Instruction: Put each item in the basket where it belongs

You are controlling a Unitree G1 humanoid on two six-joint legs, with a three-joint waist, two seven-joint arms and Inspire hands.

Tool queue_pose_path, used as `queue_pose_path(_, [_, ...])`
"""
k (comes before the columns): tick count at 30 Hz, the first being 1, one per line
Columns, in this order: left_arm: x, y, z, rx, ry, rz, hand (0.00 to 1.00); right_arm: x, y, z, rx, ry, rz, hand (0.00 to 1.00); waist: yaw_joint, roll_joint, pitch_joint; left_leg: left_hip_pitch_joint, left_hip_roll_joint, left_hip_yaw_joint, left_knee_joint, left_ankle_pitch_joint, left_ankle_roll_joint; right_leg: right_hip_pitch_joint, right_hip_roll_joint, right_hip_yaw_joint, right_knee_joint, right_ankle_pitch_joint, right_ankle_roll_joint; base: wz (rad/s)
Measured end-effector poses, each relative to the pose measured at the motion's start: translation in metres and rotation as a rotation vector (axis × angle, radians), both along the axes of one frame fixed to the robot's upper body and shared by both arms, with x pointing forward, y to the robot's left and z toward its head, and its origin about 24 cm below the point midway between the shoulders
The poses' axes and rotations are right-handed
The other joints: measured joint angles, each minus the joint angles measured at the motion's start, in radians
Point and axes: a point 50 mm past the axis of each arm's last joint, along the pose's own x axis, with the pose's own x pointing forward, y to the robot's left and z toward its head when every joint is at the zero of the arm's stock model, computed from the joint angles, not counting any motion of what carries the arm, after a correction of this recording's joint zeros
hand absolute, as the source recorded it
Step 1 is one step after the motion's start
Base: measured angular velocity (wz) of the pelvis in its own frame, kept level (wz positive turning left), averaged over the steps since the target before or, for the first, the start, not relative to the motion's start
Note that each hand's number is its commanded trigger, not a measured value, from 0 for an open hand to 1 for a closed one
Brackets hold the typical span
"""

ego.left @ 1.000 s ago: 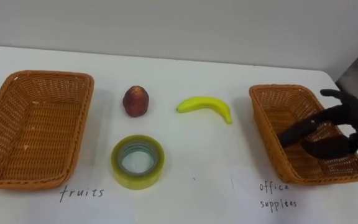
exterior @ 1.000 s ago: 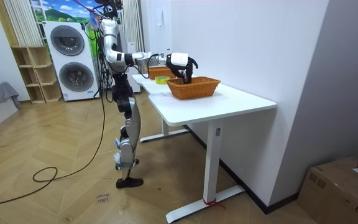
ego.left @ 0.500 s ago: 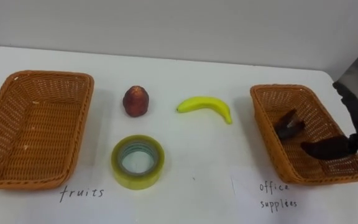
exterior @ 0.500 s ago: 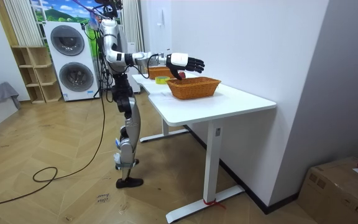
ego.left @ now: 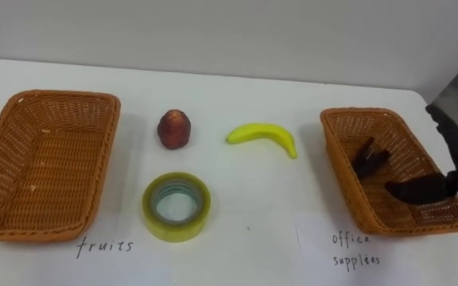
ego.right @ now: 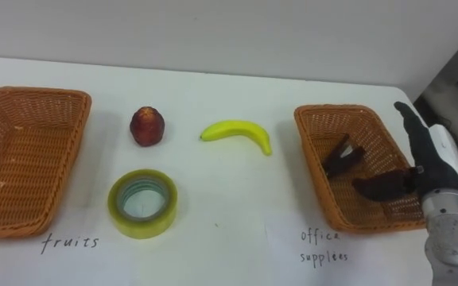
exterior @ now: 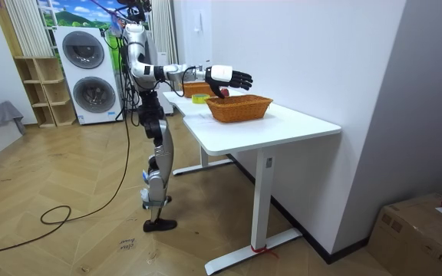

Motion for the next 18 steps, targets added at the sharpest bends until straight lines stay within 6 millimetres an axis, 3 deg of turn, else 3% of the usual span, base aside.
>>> queue_pose_path(12, [0.004, 0.000, 0.000, 0.008, -0.002, 0.001, 0.00, 0.000, 0.000, 0.000, -0.001, -0.001, 0.001, 0.00, 0.000, 0.007, 0.0026, 0.000, 0.000, 0.000, 0.000, 0.000, 0.000, 0.000, 0.000, 0.000, 0.001, 0.000, 0.000, 0.00])
queue_pose_path(18, [0.012, 0.001, 0.001, 0.029, -0.035, -0.003, 0.00, 0.001, 0.001, 0.002, 0.022, -0.023, 0.000, 0.00, 0.019, 0.008, 0.0036, 0.002, 0.000, 0.000, 0.002, 0.000, 0.000, 0.001, -0.001, 0.001, 0.003, 0.000, 0.000, 0.00])
